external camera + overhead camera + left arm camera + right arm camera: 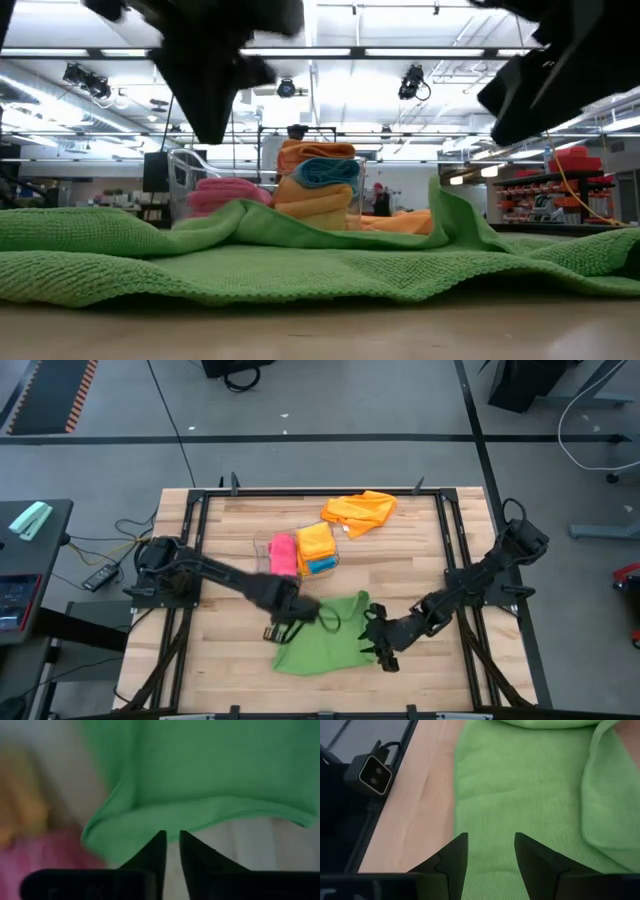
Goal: Fold microfiber towels
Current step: Fold the green microfiber cloth
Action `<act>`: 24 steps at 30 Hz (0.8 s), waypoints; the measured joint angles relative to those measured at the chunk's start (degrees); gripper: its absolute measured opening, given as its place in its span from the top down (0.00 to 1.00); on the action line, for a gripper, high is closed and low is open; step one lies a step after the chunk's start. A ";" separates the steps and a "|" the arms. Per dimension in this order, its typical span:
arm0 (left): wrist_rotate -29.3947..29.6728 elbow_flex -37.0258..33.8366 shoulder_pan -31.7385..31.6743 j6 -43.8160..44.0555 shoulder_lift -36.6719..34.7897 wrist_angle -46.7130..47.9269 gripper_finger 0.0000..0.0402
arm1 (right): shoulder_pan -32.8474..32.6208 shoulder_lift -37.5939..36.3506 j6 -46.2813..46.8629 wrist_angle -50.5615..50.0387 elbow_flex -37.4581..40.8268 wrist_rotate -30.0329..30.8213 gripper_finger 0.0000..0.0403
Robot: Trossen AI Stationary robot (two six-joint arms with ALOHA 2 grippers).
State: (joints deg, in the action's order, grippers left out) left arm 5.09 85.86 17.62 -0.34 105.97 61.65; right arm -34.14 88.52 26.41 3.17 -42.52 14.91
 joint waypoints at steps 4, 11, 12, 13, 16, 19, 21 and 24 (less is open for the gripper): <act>-0.01 0.00 5.72 -12.36 0.00 -2.87 0.73 | -1.79 0.30 1.48 -0.46 0.00 3.80 0.58; -0.07 -0.02 14.72 -35.71 0.01 -4.45 0.59 | -2.06 0.30 4.03 -0.51 0.00 9.75 0.58; 0.14 -0.02 15.51 -37.85 0.22 -5.50 0.58 | -2.06 0.30 4.18 -0.51 0.00 11.02 0.58; 0.60 0.00 16.12 -39.80 0.60 -6.35 0.58 | -2.06 0.30 4.44 -0.48 0.00 11.85 0.58; 2.69 -0.02 16.91 -42.19 2.70 -7.55 0.59 | -2.06 0.30 5.10 -0.49 0.00 12.08 0.58; 3.37 -0.02 16.85 -42.40 6.16 -7.27 0.62 | -2.06 0.30 6.54 -0.49 -0.02 12.08 0.58; 5.50 -0.04 17.02 -42.59 8.35 -7.44 0.63 | -2.13 0.30 7.57 -0.58 -0.02 12.06 0.58; 8.50 -0.04 17.57 -43.09 10.50 -7.56 0.65 | -2.65 0.30 7.89 -0.61 -0.02 11.91 0.58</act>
State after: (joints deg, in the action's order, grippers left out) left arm 13.59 85.82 35.19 -43.43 116.47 54.09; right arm -36.79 88.82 34.30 2.56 -42.54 26.82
